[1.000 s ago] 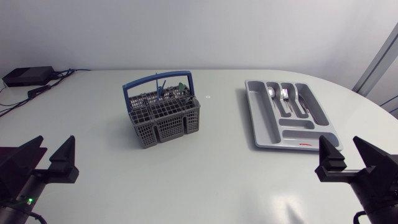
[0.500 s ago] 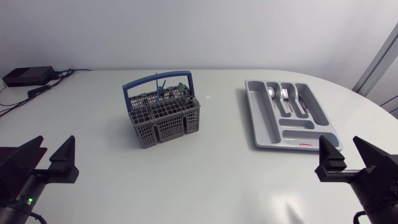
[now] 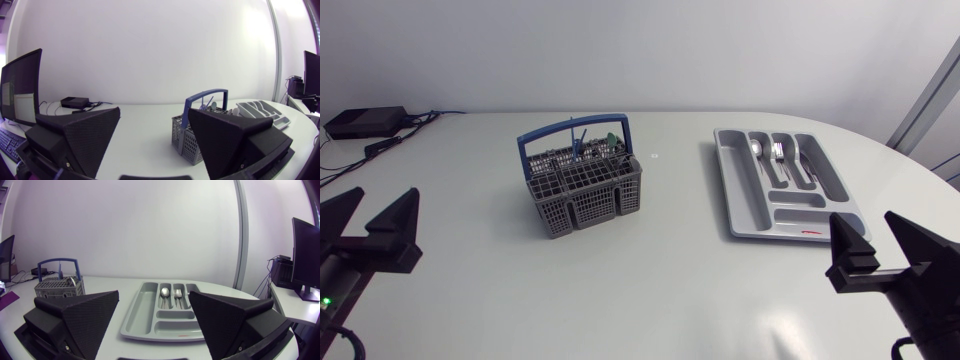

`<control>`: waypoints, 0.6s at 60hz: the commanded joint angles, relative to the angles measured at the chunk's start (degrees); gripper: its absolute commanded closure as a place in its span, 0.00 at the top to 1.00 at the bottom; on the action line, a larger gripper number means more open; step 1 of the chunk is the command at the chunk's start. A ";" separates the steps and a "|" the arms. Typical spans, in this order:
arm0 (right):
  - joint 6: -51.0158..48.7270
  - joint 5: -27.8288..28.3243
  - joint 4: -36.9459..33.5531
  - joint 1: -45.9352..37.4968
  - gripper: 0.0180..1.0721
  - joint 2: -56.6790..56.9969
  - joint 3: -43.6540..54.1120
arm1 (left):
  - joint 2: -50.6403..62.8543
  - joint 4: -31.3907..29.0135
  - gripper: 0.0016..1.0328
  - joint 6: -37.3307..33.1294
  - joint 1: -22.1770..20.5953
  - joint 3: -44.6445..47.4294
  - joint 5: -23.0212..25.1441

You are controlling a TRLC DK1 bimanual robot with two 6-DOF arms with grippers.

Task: Unload the cutlery basket into the drawer organizer.

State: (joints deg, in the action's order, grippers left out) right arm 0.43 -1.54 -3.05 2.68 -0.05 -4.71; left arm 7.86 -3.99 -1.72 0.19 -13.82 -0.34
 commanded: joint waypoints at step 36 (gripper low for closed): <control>0.10 -3.82 -1.78 4.00 0.96 -22.53 -16.91 | 48.22 -15.43 0.91 -10.94 -26.38 -31.26 -14.25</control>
State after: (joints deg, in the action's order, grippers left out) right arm 0.21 -3.88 -3.42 5.32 -19.84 -19.31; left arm 51.31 -18.15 -9.74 -24.18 -41.82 -14.04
